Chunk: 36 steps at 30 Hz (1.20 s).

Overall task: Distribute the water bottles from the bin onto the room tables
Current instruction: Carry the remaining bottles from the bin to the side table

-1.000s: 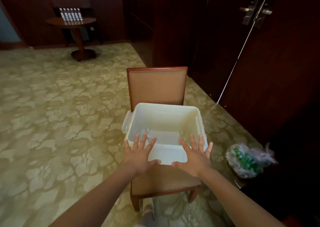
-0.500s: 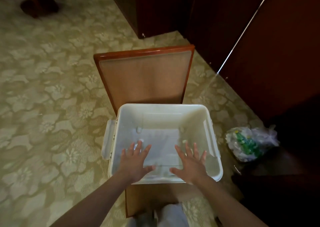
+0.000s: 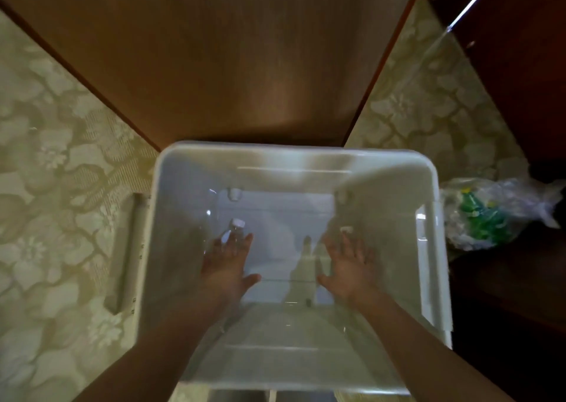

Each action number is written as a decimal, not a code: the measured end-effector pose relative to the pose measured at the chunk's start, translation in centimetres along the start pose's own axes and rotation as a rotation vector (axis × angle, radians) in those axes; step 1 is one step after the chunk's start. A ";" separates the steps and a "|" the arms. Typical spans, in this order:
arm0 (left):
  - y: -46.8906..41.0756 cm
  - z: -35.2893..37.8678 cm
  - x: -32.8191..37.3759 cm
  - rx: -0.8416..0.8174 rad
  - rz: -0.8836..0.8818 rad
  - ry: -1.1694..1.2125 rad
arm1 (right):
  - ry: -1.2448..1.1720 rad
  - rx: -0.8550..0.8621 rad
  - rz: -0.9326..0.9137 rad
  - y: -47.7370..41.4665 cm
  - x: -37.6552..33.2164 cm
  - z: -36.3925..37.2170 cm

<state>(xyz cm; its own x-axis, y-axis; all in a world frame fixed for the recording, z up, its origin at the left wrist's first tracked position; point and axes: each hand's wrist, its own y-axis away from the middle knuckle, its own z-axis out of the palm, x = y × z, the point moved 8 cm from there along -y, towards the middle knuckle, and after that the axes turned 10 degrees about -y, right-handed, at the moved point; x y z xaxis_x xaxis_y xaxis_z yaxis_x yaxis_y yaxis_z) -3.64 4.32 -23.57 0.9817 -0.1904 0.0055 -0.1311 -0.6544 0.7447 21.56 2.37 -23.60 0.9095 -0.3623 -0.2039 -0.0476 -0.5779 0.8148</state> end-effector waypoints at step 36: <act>-1.3 0.4 1.8 0.120 -0.123 0.725 | -0.334 0.031 -0.180 -1.6 -4.9 0.9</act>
<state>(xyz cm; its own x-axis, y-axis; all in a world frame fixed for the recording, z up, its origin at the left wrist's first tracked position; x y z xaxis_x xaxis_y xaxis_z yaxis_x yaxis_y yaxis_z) -1.80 4.51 -24.78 0.8295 0.3932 0.3967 0.0122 -0.7228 0.6909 16.83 4.45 -24.40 0.7196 -0.4686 -0.5124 0.0836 -0.6741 0.7339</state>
